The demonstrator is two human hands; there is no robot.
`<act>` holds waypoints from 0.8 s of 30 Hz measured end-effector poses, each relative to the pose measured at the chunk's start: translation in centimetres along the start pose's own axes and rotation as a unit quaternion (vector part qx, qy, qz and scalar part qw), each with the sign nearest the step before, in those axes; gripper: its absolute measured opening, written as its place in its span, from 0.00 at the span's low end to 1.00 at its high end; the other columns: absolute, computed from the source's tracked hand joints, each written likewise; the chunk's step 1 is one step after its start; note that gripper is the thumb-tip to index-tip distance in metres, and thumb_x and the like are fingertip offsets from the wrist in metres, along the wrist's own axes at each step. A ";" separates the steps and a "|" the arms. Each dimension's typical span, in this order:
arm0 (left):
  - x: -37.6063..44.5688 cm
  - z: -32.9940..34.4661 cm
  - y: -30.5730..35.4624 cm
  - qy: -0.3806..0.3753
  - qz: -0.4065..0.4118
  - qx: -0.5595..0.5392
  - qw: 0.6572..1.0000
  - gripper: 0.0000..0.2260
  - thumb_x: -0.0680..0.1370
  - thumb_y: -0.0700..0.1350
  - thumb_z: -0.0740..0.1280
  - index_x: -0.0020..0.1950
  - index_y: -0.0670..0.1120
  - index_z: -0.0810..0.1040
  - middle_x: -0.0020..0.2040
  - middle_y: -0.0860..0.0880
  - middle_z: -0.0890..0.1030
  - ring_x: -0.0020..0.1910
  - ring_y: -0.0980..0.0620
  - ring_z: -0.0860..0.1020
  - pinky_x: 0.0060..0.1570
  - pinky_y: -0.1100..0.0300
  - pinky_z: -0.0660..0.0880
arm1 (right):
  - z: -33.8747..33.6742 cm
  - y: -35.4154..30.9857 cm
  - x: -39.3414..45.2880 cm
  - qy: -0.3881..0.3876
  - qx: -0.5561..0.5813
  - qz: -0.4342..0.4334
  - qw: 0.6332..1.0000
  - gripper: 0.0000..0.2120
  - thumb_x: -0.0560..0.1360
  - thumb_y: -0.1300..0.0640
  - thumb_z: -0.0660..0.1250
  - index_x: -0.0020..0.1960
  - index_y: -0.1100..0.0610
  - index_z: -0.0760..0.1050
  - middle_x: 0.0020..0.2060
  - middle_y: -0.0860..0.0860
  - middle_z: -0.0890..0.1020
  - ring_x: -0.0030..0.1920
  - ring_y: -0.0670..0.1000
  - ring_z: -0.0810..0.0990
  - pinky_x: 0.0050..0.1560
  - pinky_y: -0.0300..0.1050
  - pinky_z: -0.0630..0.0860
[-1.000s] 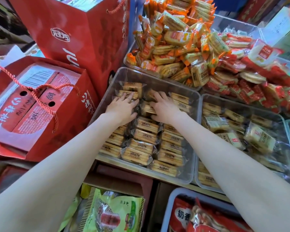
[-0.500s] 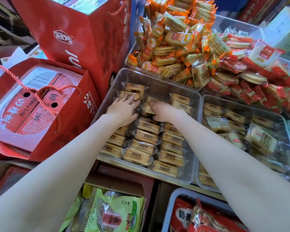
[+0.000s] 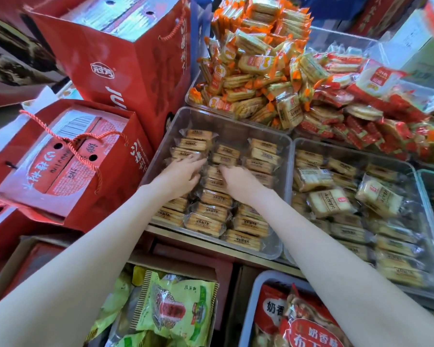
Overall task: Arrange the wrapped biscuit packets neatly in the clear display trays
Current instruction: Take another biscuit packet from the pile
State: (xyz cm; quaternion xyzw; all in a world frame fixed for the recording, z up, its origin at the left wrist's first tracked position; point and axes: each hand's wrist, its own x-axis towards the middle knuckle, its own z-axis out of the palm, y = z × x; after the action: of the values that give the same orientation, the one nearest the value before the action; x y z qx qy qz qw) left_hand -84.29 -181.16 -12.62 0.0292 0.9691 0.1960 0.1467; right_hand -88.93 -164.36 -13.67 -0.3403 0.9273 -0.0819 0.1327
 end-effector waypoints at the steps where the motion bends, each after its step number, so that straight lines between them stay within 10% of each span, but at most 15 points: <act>1: -0.2 0.1 0.6 0.012 -0.001 -0.002 1.000 0.23 0.81 0.42 0.55 0.76 0.47 0.57 0.77 0.47 0.56 0.76 0.51 0.53 0.74 0.56 0.49 | -0.4 0.3 -0.8 0.039 0.048 0.016 0.998 0.17 0.77 0.68 0.54 0.65 0.64 0.70 0.59 0.59 0.77 0.60 0.59 0.75 0.62 0.50 0.70; 7: -0.2 1.2 4.6 0.030 0.001 0.051 0.998 0.23 0.80 0.41 0.56 0.76 0.46 0.59 0.76 0.46 0.60 0.76 0.45 0.54 0.74 0.54 0.49 | -5.0 7.3 -7.2 0.165 0.115 0.180 0.963 0.22 0.74 0.73 0.53 0.63 0.63 0.74 0.65 0.58 0.72 0.66 0.58 0.67 0.64 0.46 0.64; 15: -0.9 2.4 8.7 -0.055 0.012 0.119 0.991 0.26 0.81 0.41 0.57 0.77 0.45 0.52 0.77 0.45 0.55 0.76 0.48 0.55 0.73 0.52 0.48 | -6.2 12.9 -10.3 -0.111 0.029 0.229 0.967 0.35 0.77 0.63 0.60 0.78 0.54 0.45 0.77 0.56 0.51 0.75 0.61 0.49 0.72 0.57 0.55; 20: -1.5 2.7 9.1 -0.106 -0.006 0.156 0.982 0.28 0.80 0.42 0.57 0.78 0.48 0.50 0.78 0.44 0.52 0.76 0.47 0.55 0.74 0.52 0.49 | -8.2 12.5 -9.6 -0.037 -0.069 0.212 0.974 0.26 0.73 0.54 0.66 0.69 0.59 0.66 0.63 0.59 0.70 0.66 0.62 0.61 0.65 0.58 0.62; 24: -1.4 2.9 9.4 -0.098 -0.020 0.142 0.985 0.28 0.80 0.41 0.58 0.78 0.48 0.50 0.78 0.44 0.52 0.75 0.46 0.56 0.73 0.52 0.53 | -11.5 13.5 -11.0 -0.056 -0.019 0.203 0.977 0.29 0.72 0.49 0.68 0.69 0.55 0.65 0.62 0.57 0.66 0.64 0.58 0.63 0.56 0.52 0.68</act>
State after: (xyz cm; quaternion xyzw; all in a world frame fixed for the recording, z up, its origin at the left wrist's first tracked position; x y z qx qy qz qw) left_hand -82.07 -171.56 -11.07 0.0495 0.9684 0.0497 0.2394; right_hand -92.53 -146.29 -3.91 -0.1515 0.9695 -0.0163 0.1918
